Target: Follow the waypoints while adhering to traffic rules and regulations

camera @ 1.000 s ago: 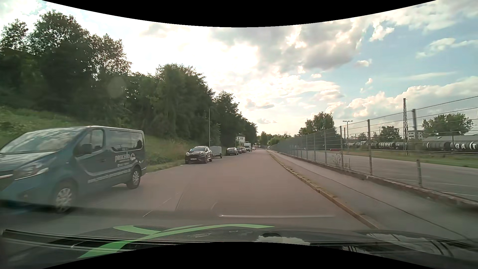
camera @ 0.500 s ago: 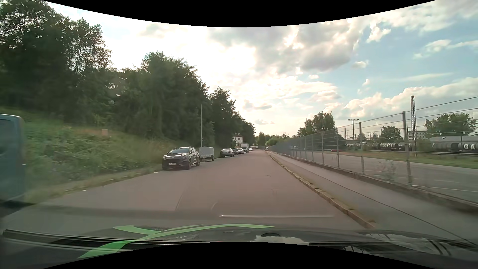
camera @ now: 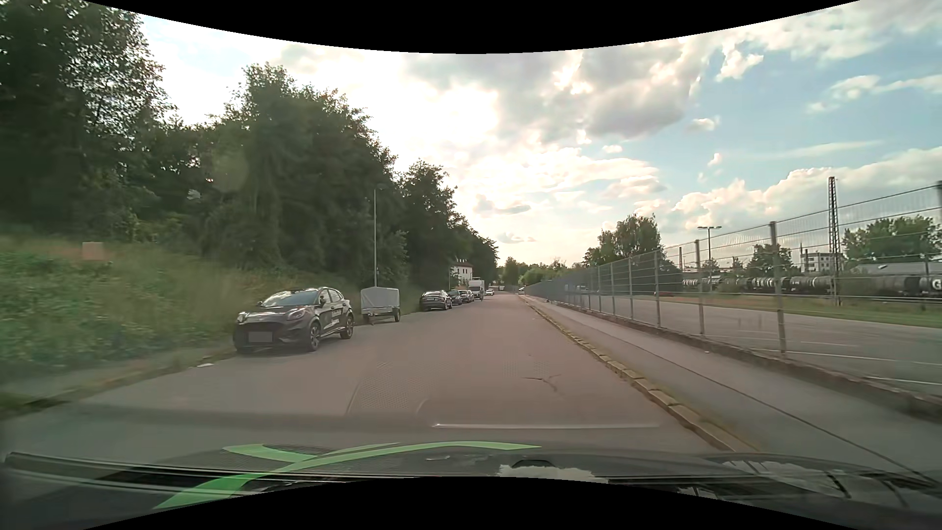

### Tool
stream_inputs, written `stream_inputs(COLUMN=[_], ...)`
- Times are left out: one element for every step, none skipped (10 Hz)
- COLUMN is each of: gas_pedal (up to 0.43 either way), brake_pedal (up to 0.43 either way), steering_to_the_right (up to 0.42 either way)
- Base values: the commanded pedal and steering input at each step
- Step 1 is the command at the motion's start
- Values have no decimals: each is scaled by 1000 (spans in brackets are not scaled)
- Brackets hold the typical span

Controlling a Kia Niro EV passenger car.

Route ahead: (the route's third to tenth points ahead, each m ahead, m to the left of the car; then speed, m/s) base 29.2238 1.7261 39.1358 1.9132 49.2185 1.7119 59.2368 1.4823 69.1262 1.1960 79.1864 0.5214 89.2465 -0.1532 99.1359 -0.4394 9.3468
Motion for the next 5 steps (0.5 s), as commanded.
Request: stream_inputs(gas_pedal=[130,130,130,130,130], brake_pedal=[0,0,0,0,0], steering_to_the_right=[4,4,4,4,4])
